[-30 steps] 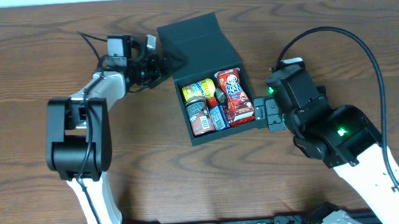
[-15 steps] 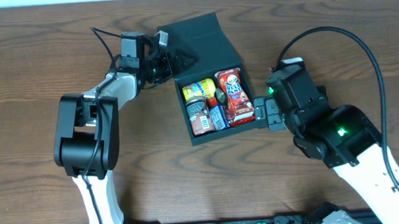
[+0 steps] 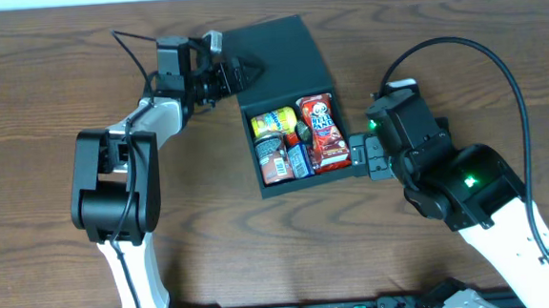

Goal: Pack container
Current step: 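Push the box's raised lid forward with the left gripper to close it, then press the closed lid down with both grippers on top of the box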

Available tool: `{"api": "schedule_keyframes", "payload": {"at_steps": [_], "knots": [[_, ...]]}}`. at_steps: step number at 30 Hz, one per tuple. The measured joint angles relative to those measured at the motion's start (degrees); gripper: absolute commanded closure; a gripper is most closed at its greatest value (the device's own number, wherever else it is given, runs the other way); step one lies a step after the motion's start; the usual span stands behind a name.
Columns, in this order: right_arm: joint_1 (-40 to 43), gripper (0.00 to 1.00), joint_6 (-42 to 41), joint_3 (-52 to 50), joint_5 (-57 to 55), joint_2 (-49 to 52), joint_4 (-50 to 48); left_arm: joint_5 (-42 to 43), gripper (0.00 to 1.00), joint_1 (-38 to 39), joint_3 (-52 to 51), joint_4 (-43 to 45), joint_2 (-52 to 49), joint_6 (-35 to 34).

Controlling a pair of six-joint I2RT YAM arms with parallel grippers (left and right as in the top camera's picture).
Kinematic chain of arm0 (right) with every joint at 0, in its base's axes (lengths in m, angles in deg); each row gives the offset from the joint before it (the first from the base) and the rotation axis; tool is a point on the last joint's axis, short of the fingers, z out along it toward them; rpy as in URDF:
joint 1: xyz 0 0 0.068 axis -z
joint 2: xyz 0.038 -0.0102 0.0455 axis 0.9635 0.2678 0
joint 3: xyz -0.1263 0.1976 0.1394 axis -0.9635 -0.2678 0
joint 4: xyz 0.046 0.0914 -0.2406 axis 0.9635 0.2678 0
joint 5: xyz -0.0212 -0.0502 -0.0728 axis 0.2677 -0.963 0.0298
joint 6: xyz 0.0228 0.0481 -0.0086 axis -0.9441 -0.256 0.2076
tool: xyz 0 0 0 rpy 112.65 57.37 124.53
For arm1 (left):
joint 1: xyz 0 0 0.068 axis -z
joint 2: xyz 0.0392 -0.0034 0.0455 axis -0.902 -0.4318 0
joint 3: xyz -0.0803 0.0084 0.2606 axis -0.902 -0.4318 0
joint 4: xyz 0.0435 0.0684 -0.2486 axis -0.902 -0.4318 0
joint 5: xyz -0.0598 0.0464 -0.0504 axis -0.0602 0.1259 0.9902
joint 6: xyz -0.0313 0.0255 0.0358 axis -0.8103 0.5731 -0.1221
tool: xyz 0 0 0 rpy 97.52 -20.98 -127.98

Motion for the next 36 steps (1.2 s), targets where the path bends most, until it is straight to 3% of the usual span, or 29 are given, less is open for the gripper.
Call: {"api": "schedule_keyframes", "payload": {"at_steps": [9, 20, 28, 36], "knots": [[0.0, 0.01, -0.02, 0.0, 0.0, 0.0, 0.0, 4.96, 0.05, 0.0, 8.31, -0.02, -0.04, 1.53], [0.0, 0.01, -0.26, 0.0, -3.06, 0.0, -0.02, 13.55, 0.05, -0.2, 9.31, -1.57, 0.7, 2.64], [0.0, 0.01, -0.31, 0.0, -4.52, 0.0, -0.15, 11.26, 0.05, 1.14, 9.75, -22.88, 11.06, 15.06], [0.0, 0.01, -0.35, 0.0, -7.19, -0.11, -4.76, 8.37, 0.04, 5.11, 9.92, -36.35, 17.46, 25.59]]}}
